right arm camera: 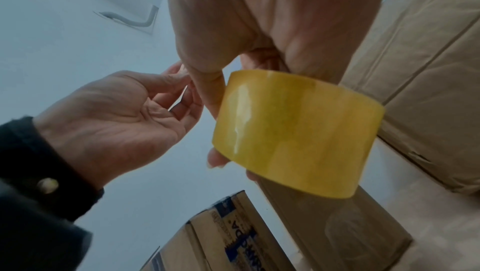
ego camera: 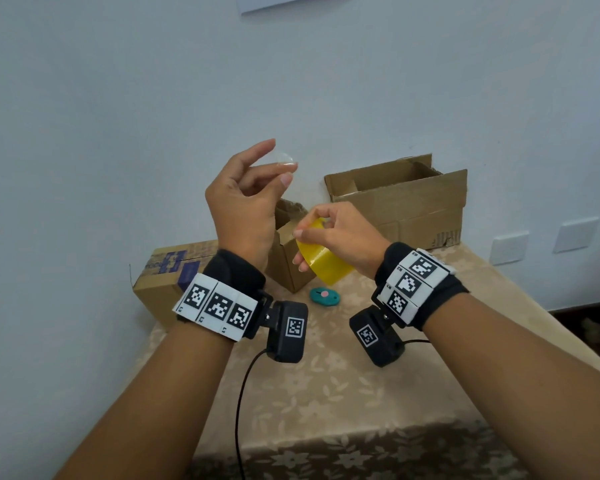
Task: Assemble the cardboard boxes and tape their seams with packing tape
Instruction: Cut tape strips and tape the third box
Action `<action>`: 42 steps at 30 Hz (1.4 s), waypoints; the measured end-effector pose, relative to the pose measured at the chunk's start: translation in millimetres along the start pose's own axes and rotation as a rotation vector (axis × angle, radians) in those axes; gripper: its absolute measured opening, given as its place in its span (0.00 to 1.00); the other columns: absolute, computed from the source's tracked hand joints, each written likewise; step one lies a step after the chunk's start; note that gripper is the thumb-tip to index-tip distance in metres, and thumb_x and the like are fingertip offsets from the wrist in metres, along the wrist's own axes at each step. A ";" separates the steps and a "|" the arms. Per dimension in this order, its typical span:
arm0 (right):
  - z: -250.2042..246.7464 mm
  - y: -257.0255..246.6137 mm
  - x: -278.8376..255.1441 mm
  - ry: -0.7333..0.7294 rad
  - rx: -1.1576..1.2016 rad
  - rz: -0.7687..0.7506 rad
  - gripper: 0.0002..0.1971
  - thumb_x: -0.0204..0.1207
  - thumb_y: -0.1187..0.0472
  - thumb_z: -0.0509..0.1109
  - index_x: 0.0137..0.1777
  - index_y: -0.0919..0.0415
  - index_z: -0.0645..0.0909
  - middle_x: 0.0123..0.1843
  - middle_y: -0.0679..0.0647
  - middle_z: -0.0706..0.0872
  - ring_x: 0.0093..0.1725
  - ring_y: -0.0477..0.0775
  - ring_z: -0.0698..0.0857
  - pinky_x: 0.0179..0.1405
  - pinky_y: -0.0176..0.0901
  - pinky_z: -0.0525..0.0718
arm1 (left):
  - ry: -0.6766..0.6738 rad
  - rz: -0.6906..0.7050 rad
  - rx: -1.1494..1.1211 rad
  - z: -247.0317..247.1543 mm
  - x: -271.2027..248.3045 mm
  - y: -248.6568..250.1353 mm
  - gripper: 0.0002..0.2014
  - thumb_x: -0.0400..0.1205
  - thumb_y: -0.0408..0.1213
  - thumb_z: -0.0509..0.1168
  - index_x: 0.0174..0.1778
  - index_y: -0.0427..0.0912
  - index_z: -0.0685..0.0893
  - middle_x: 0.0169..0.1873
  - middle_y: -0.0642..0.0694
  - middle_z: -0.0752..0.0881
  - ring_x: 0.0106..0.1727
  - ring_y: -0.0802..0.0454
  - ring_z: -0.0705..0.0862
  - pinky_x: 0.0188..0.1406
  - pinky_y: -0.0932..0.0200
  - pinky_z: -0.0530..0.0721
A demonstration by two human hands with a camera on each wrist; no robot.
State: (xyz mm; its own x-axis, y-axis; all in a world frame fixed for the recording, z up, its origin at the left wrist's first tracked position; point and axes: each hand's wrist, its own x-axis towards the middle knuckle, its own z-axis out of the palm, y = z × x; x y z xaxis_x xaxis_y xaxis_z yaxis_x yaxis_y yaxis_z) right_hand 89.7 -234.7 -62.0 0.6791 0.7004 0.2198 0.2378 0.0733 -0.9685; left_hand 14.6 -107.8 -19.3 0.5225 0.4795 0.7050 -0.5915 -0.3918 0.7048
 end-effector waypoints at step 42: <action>-6.2 -12.0 0.4 0.067 0.376 -0.086 0.15 0.80 0.77 0.71 0.66 0.72 0.79 0.52 0.73 0.92 0.44 0.66 0.92 0.58 0.73 0.89 | -0.105 -0.123 0.321 -0.2 0.2 -17.4 0.46 0.87 0.27 0.58 0.87 0.73 0.40 0.88 0.60 0.61 0.50 0.62 0.90 0.65 0.42 0.86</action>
State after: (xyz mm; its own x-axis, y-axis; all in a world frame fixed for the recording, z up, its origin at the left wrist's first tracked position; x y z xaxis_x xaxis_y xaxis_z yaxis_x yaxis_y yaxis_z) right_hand 91.4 -239.7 -49.5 0.7142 0.6336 0.2975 0.0332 0.3938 -0.9186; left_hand 24.9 -100.8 -31.4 0.6481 0.4618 0.6056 -0.3059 -0.5704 0.7623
